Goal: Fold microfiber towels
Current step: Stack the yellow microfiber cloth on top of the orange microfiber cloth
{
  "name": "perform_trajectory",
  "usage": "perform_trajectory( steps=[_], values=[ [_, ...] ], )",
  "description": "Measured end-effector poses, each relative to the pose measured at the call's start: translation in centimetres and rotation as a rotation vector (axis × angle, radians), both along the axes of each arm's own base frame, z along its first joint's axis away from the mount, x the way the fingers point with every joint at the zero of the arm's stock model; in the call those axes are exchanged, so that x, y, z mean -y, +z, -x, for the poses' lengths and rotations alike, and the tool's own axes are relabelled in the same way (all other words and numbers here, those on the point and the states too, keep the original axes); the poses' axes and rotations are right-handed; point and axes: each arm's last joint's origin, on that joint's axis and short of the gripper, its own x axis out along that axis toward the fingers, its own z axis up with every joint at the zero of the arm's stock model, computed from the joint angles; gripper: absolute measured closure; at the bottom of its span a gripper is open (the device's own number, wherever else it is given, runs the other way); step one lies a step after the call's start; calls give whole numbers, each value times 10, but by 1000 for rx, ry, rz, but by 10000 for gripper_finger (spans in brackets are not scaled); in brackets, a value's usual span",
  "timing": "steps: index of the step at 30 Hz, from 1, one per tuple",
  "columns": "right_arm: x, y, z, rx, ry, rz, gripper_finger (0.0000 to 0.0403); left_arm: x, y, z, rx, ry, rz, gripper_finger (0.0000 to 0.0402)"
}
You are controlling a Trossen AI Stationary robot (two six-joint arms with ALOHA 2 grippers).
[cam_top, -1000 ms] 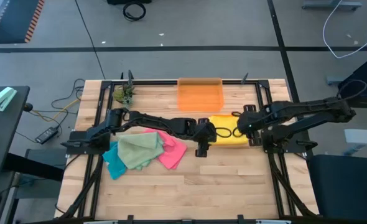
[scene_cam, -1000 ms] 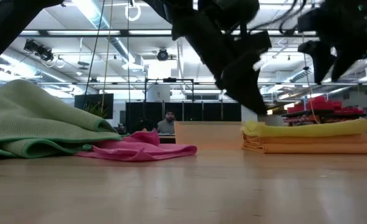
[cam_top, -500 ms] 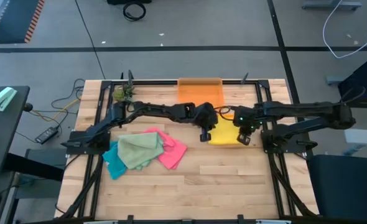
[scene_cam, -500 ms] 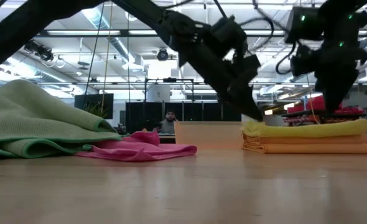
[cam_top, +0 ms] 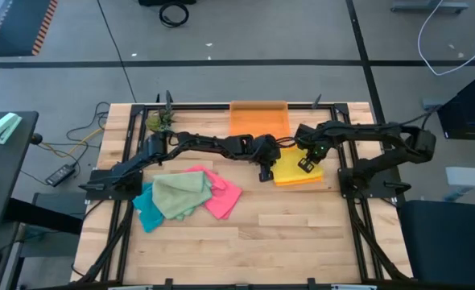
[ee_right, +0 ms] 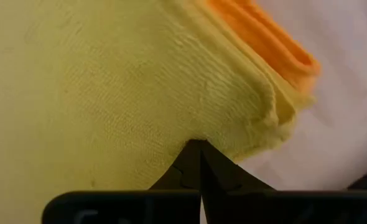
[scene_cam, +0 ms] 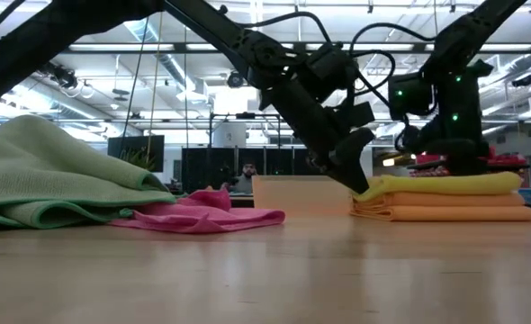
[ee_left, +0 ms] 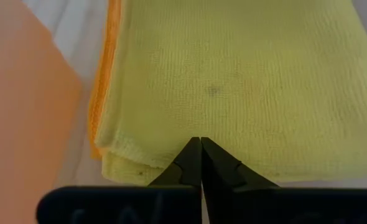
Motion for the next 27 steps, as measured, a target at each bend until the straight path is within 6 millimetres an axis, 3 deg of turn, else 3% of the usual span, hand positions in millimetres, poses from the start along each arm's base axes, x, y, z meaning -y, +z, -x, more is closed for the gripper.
perform_trajectory(
  steps=[10,16,23,27],
  values=[
    [0,46,4,160,-21,164,402,1,2,-1,13,1,-16,388],
    [-11,38,0,185,30,39,402,6,12,-5,79,6,-89,396],
    [6,8,-13,76,-24,61,403,3,10,-3,42,96,-119,396],
    [15,3,-13,12,-60,158,403,0,9,3,-21,193,-187,392]
  ],
)
